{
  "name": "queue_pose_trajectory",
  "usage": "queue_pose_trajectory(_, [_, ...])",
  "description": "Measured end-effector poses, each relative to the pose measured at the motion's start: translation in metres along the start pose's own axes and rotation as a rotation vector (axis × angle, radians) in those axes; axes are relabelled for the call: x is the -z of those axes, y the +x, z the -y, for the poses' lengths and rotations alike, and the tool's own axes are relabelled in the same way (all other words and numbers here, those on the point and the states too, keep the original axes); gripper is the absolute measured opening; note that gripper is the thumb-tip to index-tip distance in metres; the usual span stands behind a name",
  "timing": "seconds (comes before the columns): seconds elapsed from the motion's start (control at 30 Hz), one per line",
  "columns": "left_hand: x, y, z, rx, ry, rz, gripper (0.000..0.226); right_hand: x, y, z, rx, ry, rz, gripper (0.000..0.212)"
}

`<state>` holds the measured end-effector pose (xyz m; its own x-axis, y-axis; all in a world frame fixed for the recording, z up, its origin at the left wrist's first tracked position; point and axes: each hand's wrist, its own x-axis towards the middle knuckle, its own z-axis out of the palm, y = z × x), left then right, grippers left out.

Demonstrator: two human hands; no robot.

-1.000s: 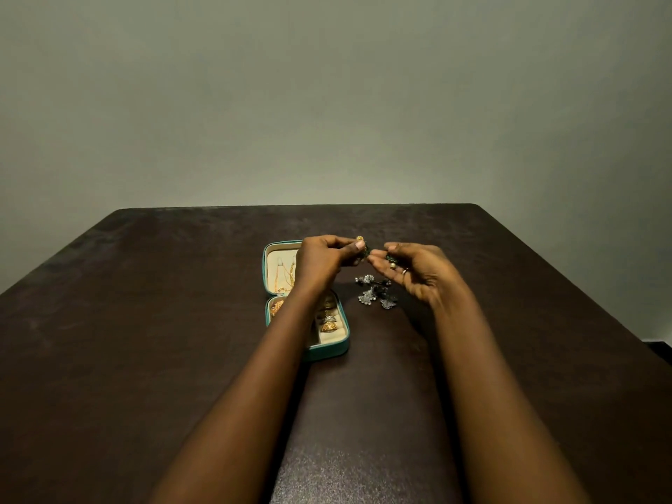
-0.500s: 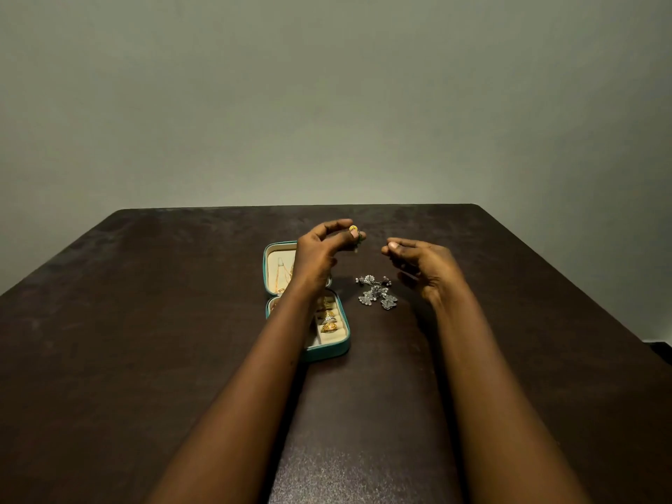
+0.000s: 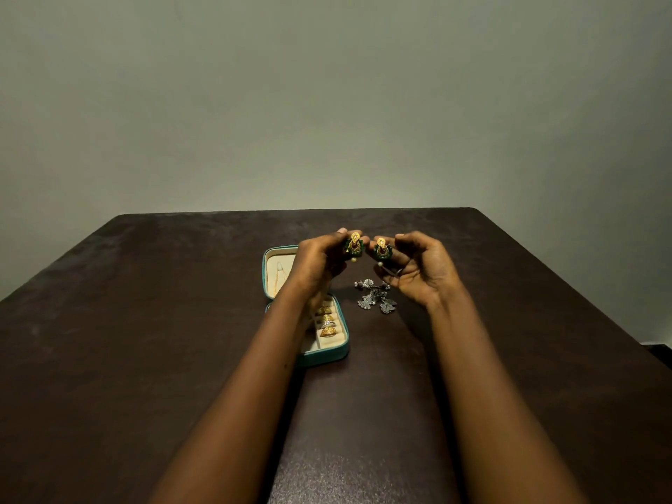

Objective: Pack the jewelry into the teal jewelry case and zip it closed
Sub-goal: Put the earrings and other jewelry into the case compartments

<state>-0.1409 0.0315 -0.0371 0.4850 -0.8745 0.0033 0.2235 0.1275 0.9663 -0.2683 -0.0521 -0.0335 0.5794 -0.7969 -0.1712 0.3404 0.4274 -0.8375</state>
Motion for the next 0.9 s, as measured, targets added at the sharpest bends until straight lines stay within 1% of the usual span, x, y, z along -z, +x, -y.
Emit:
queue_pose_trajectory(0.1, [0.001, 0.000, -0.003, 0.011, -0.066, 0.023, 0.023, 0.001, 0.001, -0.001, -0.027, 0.017, 0.020, 0.016])
queue_pose_trajectory(0.37, [0.007, -0.005, -0.003, 0.033, -0.089, 0.049, 0.026, -0.001, 0.001, -0.004, -0.051, 0.026, 0.026, 0.017])
queue_pose_trajectory(0.5, [0.013, -0.010, -0.004, 0.008, -0.090, 0.062, 0.029, -0.005, -0.002, -0.005, -0.053, 0.021, 0.049, 0.030])
queue_pose_trajectory(0.57, [0.015, -0.014, -0.005, 0.007, -0.094, 0.055, 0.028, -0.008, -0.004, -0.006, -0.058, 0.016, 0.058, 0.032])
queue_pose_trajectory(0.63, [0.019, -0.019, -0.007, 0.009, -0.090, 0.036, 0.027, -0.012, -0.006, -0.007, -0.067, -0.003, 0.073, 0.026])
queue_pose_trajectory(0.7, [0.024, -0.024, -0.009, 0.015, -0.128, 0.018, 0.028, -0.017, -0.008, -0.010, -0.074, -0.027, 0.099, 0.024])
queue_pose_trajectory(0.9, [0.040, -0.039, -0.015, 0.043, -0.255, -0.022, 0.029, -0.036, -0.016, -0.021, -0.094, -0.129, 0.128, 0.026])
